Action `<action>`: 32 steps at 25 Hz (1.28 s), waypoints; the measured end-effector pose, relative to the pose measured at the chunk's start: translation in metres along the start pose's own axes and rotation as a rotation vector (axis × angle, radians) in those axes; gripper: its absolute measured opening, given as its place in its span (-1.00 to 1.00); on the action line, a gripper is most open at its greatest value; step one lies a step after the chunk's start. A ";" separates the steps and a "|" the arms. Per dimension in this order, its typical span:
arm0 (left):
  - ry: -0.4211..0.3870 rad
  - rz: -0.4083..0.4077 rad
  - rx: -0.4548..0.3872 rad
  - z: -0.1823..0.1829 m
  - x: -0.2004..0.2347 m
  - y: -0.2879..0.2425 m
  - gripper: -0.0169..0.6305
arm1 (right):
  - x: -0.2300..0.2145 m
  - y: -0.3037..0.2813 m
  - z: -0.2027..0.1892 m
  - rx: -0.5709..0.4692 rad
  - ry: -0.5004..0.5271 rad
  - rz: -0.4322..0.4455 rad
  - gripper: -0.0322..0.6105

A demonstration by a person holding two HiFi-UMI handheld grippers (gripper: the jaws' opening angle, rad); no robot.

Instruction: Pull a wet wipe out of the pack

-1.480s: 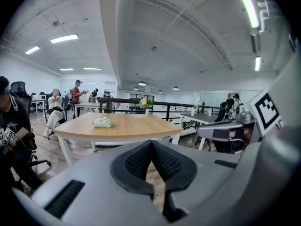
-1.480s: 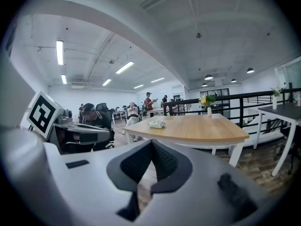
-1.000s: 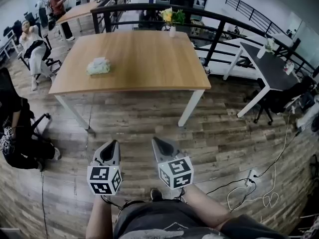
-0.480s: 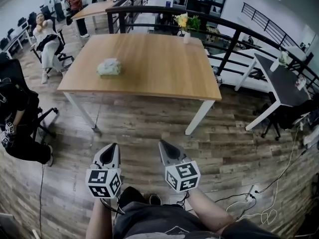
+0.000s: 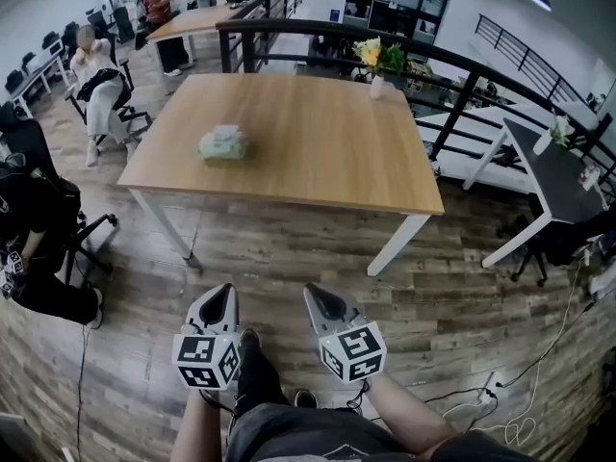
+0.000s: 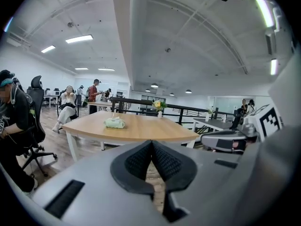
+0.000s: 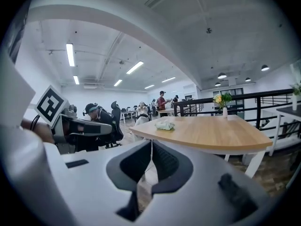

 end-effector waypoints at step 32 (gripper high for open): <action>0.005 -0.133 0.022 0.090 0.218 -0.193 -0.90 | -0.028 -0.282 0.099 0.036 -0.021 -0.116 -0.82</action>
Point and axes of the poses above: the fingertips, and each gripper's own axes: y backward along the fingers, x to its left, z out of its top, the point moved 5 cm from there along y, backward along the fingers, and after that the axes turned 3 degrees about -y, right-handed, at the moved point
